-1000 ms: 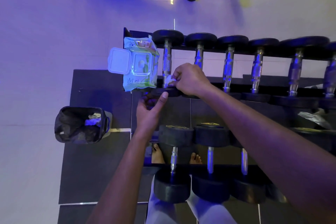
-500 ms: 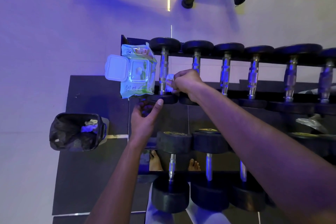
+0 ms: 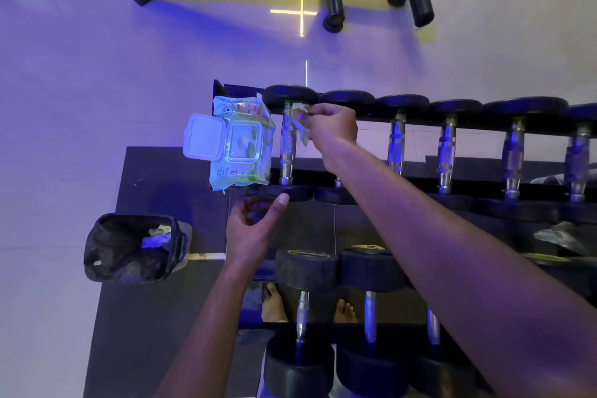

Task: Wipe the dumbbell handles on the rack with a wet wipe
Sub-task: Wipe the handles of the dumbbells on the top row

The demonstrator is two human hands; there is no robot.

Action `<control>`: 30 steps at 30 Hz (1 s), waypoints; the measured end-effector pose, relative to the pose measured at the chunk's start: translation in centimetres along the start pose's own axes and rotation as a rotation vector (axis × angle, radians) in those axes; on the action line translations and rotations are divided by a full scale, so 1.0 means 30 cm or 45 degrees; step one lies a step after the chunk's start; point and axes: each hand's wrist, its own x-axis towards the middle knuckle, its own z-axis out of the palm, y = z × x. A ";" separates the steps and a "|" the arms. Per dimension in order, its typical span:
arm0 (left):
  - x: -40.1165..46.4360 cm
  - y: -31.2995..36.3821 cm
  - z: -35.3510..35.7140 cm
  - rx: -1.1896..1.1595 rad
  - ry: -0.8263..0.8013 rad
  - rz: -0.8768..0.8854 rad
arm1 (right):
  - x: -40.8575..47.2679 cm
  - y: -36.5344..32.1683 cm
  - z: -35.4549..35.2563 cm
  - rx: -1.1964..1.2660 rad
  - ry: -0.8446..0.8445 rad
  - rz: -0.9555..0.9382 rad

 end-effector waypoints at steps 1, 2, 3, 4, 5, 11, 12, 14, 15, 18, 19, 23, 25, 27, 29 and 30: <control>0.000 0.000 -0.001 0.005 -0.002 -0.002 | -0.005 0.004 -0.006 -0.058 -0.006 -0.150; 0.000 -0.002 -0.001 0.011 -0.003 -0.003 | -0.010 0.008 -0.013 -0.171 -0.013 -0.348; -0.001 -0.003 -0.002 0.014 -0.002 -0.002 | -0.014 0.013 -0.018 -0.349 -0.023 -0.564; -0.003 -0.002 -0.002 0.016 0.001 -0.003 | -0.015 0.018 -0.020 -0.565 -0.013 -0.779; -0.004 0.000 -0.002 0.016 0.004 -0.006 | -0.012 0.020 -0.021 -0.781 0.019 -0.980; -0.017 0.003 0.008 -0.006 0.011 -0.024 | 0.030 -0.031 -0.009 -1.651 -0.094 -1.365; -0.019 0.004 0.009 -0.010 0.018 -0.024 | 0.028 -0.044 0.001 -1.732 -0.136 -1.363; -0.024 0.014 0.010 -0.001 0.028 -0.016 | 0.021 -0.075 0.015 -1.836 -0.223 -1.358; -0.025 0.021 0.009 0.009 0.029 -0.015 | 0.015 -0.093 0.017 -1.873 -0.266 -1.348; -0.022 0.034 0.005 0.024 0.020 -0.021 | 0.009 -0.143 0.007 -1.919 -0.387 -1.322; -0.024 0.036 0.005 0.014 0.015 -0.028 | 0.005 -0.154 0.005 -1.924 -0.437 -1.319; -0.030 0.035 0.011 -0.013 0.024 -0.042 | -0.022 -0.167 0.012 -1.980 -0.642 -1.297; -0.025 0.031 0.012 -0.019 0.019 -0.043 | -0.032 -0.169 0.017 -2.012 -0.713 -1.267; -0.020 0.026 0.009 -0.028 0.005 -0.047 | -0.039 -0.169 0.022 -2.048 -0.774 -1.236; -0.017 0.020 0.005 -0.025 0.000 -0.041 | -0.049 -0.172 0.028 -2.082 -0.843 -1.222; -0.018 0.020 0.005 -0.015 0.002 -0.036 | -0.053 -0.169 0.032 -2.089 -0.872 -1.214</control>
